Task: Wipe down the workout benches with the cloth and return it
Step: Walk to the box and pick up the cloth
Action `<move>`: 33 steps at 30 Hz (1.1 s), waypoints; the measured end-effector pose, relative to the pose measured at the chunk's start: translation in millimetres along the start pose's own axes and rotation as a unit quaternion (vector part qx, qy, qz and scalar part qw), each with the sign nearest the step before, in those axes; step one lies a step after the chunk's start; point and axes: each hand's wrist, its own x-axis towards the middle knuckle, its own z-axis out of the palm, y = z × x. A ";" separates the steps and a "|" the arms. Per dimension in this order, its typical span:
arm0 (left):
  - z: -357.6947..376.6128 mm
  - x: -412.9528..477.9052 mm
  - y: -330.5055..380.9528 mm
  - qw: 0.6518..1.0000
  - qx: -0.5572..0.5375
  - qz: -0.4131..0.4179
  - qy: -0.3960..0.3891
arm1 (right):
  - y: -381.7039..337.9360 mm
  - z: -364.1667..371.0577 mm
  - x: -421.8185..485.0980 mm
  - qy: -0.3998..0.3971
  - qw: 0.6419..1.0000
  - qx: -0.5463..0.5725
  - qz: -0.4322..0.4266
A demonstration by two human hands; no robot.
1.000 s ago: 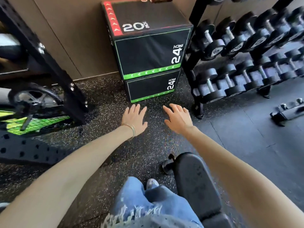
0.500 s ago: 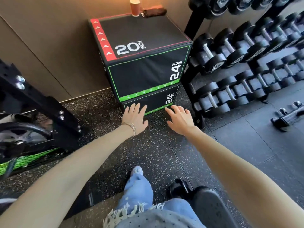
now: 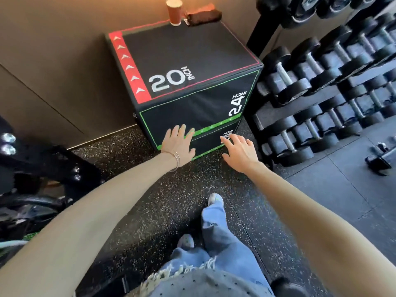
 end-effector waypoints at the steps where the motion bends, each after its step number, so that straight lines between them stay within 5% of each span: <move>1: -0.9 13.8 -0.5 1.000 0.002 0.003 -0.004 | 5.5 -2.2 12.1 0.000 1.000 0.001 -0.002; 17: -64.6 253.1 -2.9 0.999 -0.021 -0.024 0.004 | 117.8 -71.3 240.6 0.009 0.999 -0.028 -0.038; 33: -89.8 437.7 -80.9 1.000 0.000 -0.022 -0.001 | 129.1 -120.1 445.7 0.001 0.998 -0.034 -0.045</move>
